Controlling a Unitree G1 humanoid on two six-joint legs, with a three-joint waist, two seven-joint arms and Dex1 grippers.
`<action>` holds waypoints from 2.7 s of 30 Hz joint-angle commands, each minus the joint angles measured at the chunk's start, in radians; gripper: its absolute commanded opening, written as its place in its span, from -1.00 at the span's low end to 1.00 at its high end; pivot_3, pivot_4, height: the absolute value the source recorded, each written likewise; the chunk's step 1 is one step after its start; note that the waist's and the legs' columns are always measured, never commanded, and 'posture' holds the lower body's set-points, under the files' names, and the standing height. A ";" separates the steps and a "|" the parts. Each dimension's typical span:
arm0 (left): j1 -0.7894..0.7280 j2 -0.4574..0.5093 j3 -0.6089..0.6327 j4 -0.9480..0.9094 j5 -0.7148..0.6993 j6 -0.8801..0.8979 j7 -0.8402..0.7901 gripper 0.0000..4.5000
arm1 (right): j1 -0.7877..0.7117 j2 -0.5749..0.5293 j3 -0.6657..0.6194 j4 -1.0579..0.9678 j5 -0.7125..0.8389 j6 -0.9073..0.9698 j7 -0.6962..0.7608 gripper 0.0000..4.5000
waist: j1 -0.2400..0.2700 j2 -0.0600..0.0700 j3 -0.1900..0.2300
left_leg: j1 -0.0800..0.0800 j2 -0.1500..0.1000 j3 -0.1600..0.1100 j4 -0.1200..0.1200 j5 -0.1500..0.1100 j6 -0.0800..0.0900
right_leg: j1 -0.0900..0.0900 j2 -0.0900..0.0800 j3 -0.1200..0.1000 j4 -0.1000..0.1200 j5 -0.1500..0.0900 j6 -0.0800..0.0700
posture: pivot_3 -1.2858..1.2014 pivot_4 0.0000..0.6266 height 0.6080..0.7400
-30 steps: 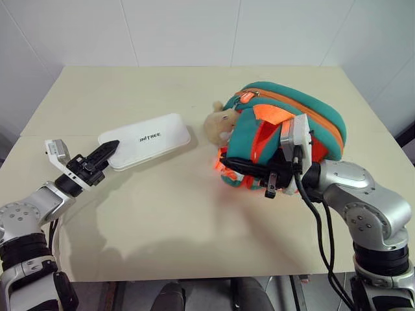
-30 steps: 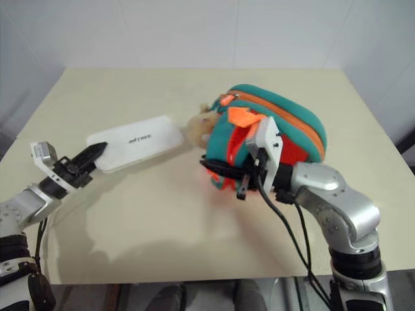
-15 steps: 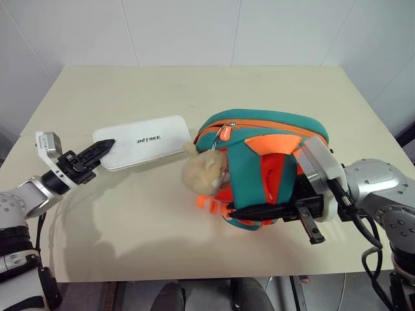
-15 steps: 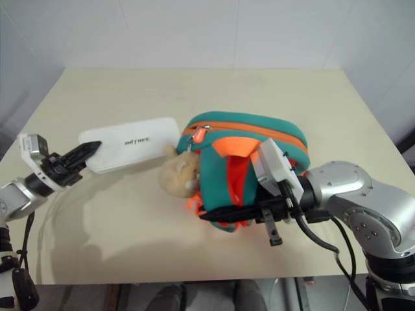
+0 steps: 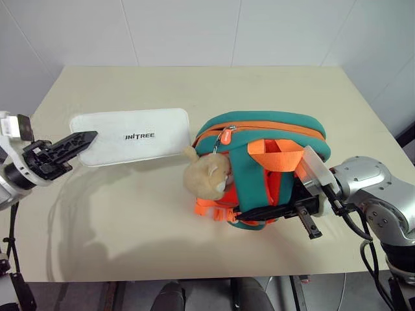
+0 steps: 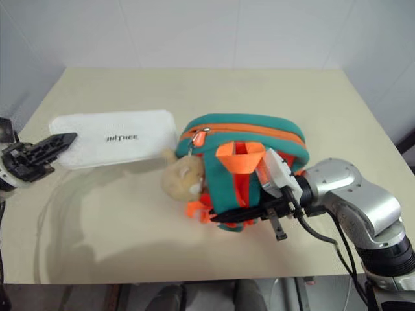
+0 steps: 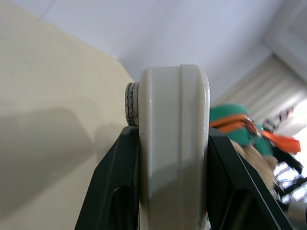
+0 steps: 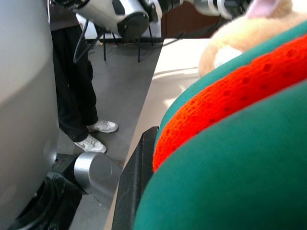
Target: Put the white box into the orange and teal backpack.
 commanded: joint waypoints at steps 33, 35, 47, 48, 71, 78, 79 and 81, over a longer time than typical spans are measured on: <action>-0.225 0.113 -0.125 -0.294 0.134 -0.258 -0.248 -0.41 | -0.041 0.085 0.028 0.129 -0.122 -0.096 0.056 -0.78 | 0.002 0.000 0.000 | -0.001 0.000 0.000 0.002 0.000 0.000 | 0.000 0.000 0.000 0.001 0.000 0.000 | 0.03 -0.52 1.00; -0.222 0.123 -0.111 -0.310 0.129 -0.252 -0.236 -0.41 | -0.039 0.086 0.029 0.130 -0.125 -0.098 0.056 -0.78 | 0.001 0.000 0.000 | -0.001 0.000 0.000 0.002 0.000 0.000 | 0.000 0.000 0.000 0.001 0.000 0.000 | 0.03 -0.52 1.00; -0.277 0.185 -0.044 -0.342 0.083 -0.215 -0.184 -0.42 | -0.082 0.115 0.053 0.172 -0.147 -0.110 0.061 -0.78 | -0.012 0.000 0.000 | 0.000 0.000 0.000 0.003 0.000 0.001 | 0.000 0.001 0.000 0.002 0.000 0.000 | 0.03 -0.52 1.00; -0.280 0.189 -0.046 -0.343 0.081 -0.212 -0.183 -0.42 | -0.085 0.118 0.054 0.177 -0.151 -0.112 0.062 -0.78 | -0.014 0.000 0.000 | 0.000 0.000 0.000 0.003 0.000 0.000 | 0.000 0.001 0.000 0.002 0.000 0.000 | 0.03 -0.52 1.00; -0.264 0.176 -0.309 -0.418 0.179 -0.290 -0.278 -0.42 | -0.123 0.177 0.079 0.242 -0.215 -0.150 0.054 -0.78 | -0.017 0.000 0.000 | 0.001 0.000 0.001 0.005 0.000 0.000 | 0.001 0.001 0.001 0.005 0.000 0.000 | 0.03 -0.52 1.00; -0.349 0.036 -0.425 -0.384 0.283 -0.370 -0.201 -0.42 | -0.135 0.198 0.089 0.261 -0.231 -0.160 0.052 -0.78 | -0.015 0.000 0.000 | 0.000 0.000 0.001 0.005 0.000 0.000 | 0.001 0.001 0.001 0.004 0.000 0.000 | 0.03 -0.52 1.00; -0.351 0.005 -0.443 -0.378 0.306 -0.386 -0.188 -0.42 | -0.137 0.202 0.090 0.264 -0.235 -0.162 0.052 -0.78 | -0.015 0.001 0.000 | 0.000 0.000 0.001 0.005 0.000 0.000 | 0.001 0.001 0.001 0.004 0.000 0.000 | 0.03 -0.52 1.00; -0.357 -0.066 -0.476 -0.365 0.349 -0.408 -0.144 -0.42 | -0.141 0.208 0.092 0.268 -0.242 -0.165 0.052 -0.78 | -0.015 0.001 0.000 | 0.000 0.000 0.001 0.007 0.000 0.000 | 0.001 0.001 0.001 0.005 0.000 0.001 | 0.03 -0.52 1.00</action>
